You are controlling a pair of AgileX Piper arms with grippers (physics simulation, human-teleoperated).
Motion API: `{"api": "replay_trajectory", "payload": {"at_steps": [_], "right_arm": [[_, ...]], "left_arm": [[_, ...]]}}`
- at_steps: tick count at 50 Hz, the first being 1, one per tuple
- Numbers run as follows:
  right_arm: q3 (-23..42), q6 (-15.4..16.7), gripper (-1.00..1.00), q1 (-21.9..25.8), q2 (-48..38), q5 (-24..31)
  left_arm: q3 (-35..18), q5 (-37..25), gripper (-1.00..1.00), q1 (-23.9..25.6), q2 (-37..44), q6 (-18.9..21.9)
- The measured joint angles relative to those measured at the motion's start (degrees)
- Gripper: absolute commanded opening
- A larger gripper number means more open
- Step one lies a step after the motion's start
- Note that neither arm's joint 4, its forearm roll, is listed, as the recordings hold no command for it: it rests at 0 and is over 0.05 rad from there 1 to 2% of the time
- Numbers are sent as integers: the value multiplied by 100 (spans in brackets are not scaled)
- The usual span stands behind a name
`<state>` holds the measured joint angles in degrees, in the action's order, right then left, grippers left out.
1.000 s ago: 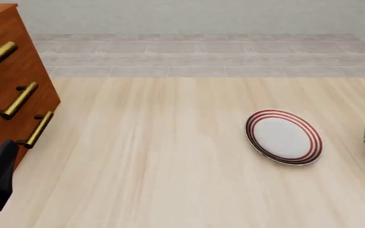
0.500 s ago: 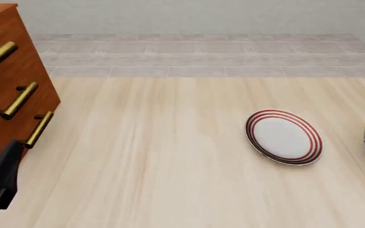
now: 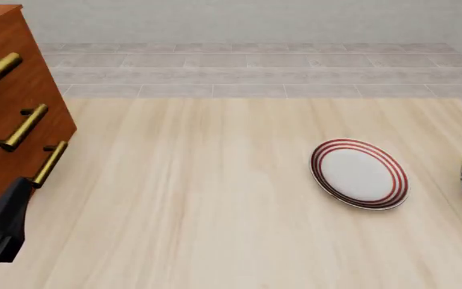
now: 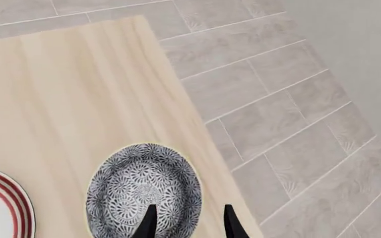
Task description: Put the bowl on top of the cabinet.
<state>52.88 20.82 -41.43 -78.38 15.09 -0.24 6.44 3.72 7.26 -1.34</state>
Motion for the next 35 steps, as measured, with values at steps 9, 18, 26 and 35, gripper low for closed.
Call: {"api": "replay_trajectory", "payload": {"at_steps": [9, 18, 26, 35], "right_arm": [[117, -26, 100, -86, -362, -82], [206, -63, 100, -154, -698, -160], [249, -74, 100, -225, -1010, -257], [321, -78, 100, -318, -1363, -354]], "left_arm": [[6, 37, 100, 0, 39, 10], [11, 49, 100, -6, 49, 21], [12, 42, 100, -15, 45, 30], [12, 21, 100, -22, 27, 38]]}}
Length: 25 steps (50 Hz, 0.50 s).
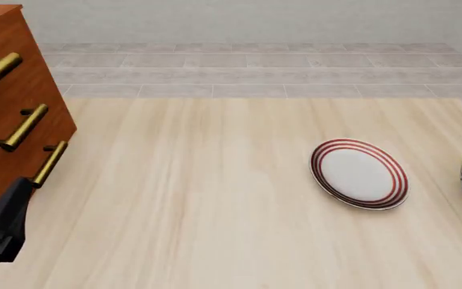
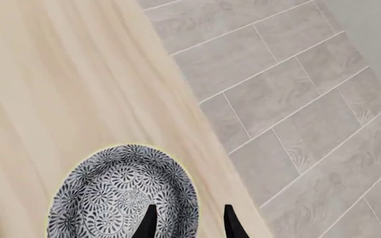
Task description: Put the bowl on top of the cabinet.
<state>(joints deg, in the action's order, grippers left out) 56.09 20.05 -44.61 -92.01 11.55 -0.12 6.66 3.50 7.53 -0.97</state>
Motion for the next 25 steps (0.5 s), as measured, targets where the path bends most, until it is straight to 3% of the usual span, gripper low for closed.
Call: {"api": "replay_trajectory", "payload": {"at_steps": [25], "right_arm": [[42, -6, 100, -111, -807, -309]], "left_arm": [[-8, -98, 100, -6, -91, 3]]}}
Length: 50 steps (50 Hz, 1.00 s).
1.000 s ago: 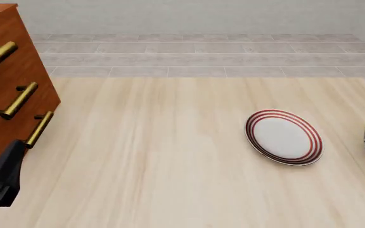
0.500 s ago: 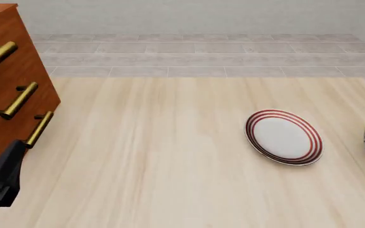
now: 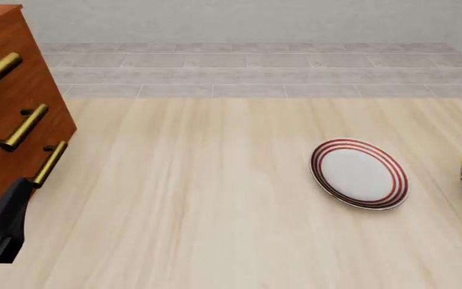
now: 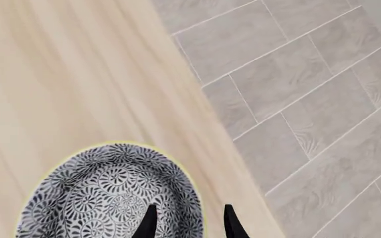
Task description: Put the bowl on top of the cabinet.
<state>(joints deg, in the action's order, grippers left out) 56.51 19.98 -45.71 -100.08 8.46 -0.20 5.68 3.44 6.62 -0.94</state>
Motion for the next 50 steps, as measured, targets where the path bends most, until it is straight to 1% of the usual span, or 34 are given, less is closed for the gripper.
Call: {"api": "replay_trajectory", "payload": {"at_steps": [37, 38, 50], "right_arm": [[-37, 88, 100, -91, -737, -296], [-36, 88, -100, -94, -752, -299], [-69, 22, -100, -77, -545, -245]], "left_arm": [[8, -25, 100, -6, -36, -11], [8, -26, 100, -5, -36, -10], [-7, -42, 100, 14, -45, -8]]}}
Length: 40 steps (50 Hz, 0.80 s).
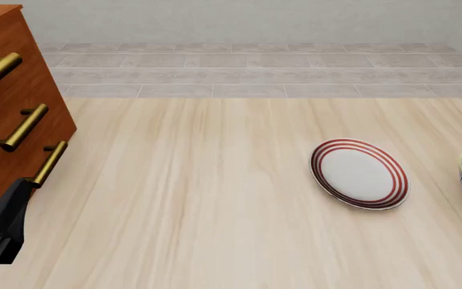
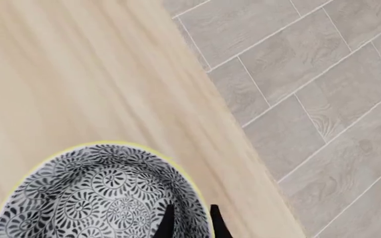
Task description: Put the bowl on top of the cabinet.
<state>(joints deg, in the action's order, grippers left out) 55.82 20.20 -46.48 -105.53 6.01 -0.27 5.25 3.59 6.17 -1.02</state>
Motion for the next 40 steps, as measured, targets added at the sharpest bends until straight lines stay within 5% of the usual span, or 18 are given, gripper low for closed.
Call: {"api": "replay_trajectory", "payload": {"at_steps": [40], "right_arm": [[-196, -265, -100, 422, 1725, 536]], "left_arm": [[-5, -97, 100, -18, -102, -36]]}}
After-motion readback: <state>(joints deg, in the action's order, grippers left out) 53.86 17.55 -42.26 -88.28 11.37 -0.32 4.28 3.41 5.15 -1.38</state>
